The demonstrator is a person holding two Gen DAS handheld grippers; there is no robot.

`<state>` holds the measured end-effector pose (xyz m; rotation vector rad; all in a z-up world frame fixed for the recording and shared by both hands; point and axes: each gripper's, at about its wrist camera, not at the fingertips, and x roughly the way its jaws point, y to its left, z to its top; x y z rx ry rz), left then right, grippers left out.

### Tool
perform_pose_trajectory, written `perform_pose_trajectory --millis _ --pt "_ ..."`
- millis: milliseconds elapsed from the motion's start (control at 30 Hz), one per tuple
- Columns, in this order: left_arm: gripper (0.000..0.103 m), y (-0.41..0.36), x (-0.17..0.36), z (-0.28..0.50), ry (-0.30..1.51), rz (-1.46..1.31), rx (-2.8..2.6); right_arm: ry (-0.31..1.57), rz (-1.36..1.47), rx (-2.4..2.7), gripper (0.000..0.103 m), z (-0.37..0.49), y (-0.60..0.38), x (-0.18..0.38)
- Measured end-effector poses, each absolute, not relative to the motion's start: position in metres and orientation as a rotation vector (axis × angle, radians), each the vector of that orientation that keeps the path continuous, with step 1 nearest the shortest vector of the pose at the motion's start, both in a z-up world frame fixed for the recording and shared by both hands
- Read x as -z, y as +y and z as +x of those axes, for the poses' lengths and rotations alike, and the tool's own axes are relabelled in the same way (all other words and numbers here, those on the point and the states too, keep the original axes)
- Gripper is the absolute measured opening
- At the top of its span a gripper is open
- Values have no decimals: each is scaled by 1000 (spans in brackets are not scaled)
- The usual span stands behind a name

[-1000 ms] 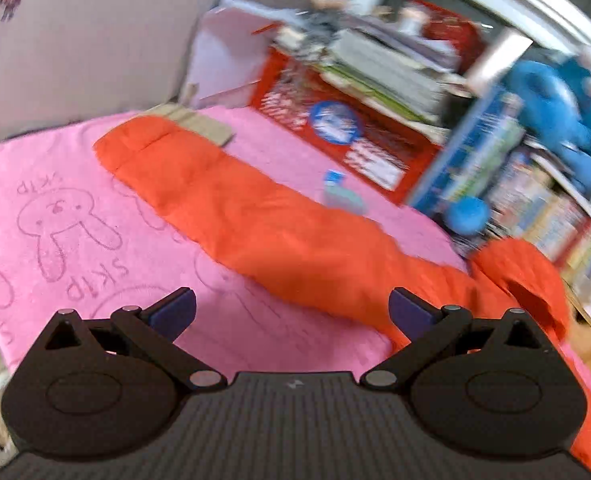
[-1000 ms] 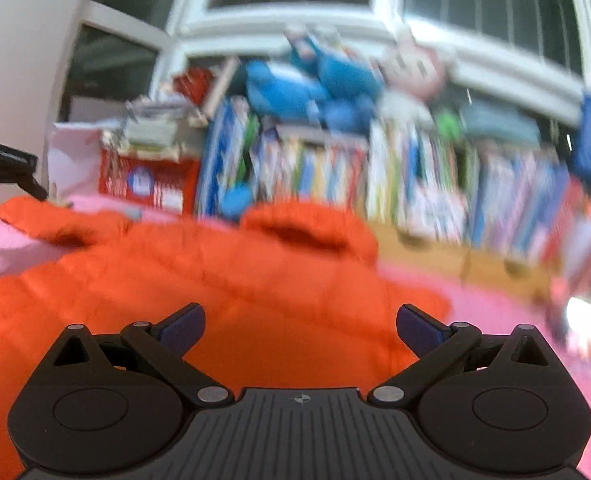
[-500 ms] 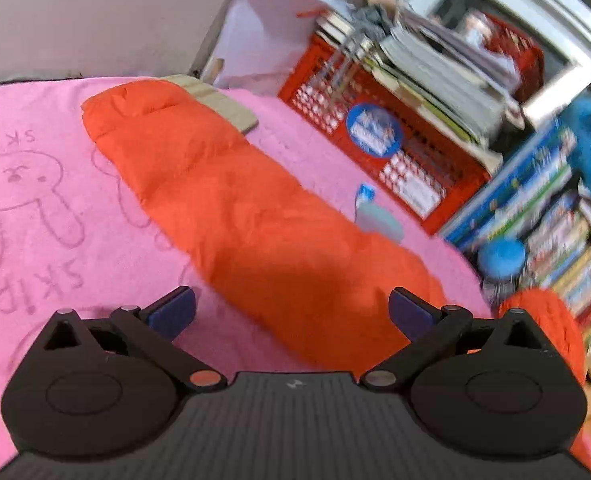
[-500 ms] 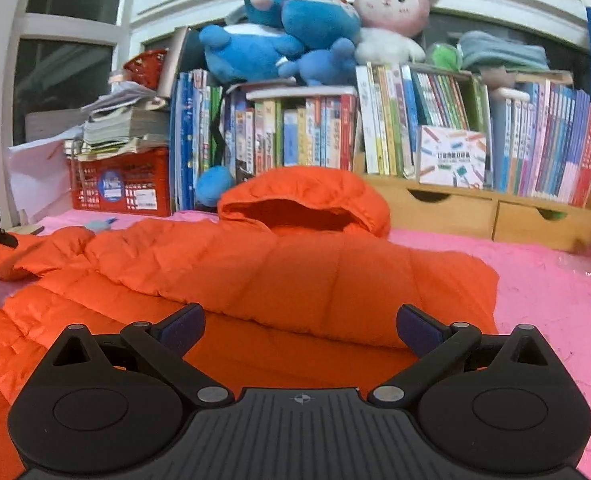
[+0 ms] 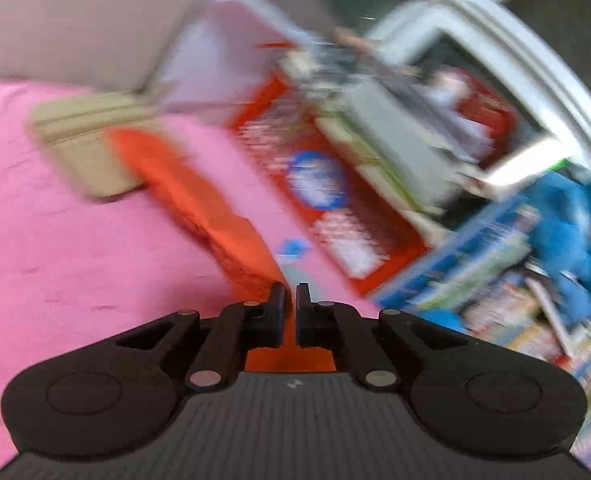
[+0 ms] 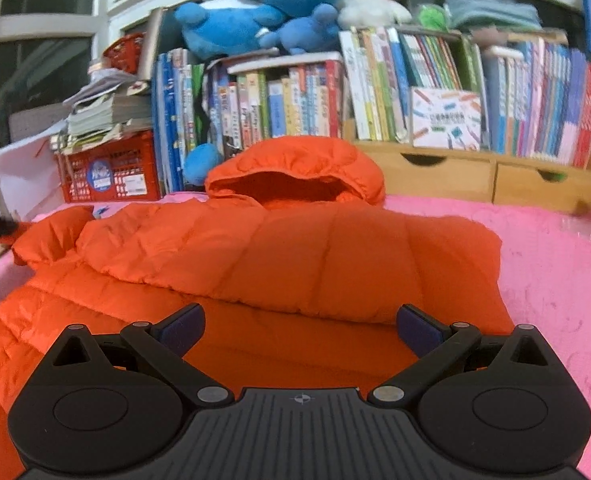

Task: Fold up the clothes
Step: 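Move the left tool to the unfolded sleeve and grasp its cuff, then lift the sleeve with the left tool and fold it across the jacket body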

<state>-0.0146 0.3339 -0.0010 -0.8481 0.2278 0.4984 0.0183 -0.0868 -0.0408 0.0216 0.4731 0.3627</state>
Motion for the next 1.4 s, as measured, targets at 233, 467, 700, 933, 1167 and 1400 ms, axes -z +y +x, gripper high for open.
perform_pose_trajectory --millis 233,467,700,933,1167,1400 --pt "30 297 -7 -9 271 -687 -450 509 182 -363 103 28 -110 46" --pt "83 340 28 -44 286 -908 -627 518 233 -373 103 31 -118 48" --pt "85 371 41 -24 136 -1242 -609 525 254 -379 103 32 -121 49" --pt "73 362 -7 21 90 -1129 -450 543 308 -385 103 36 -126 52" --pt "72 213 -68 59 201 -425 12 541 390 -385 103 39 -138 56" --pt "76 65 -19 46 395 242 283 510 491 -360 103 38 -154 58"
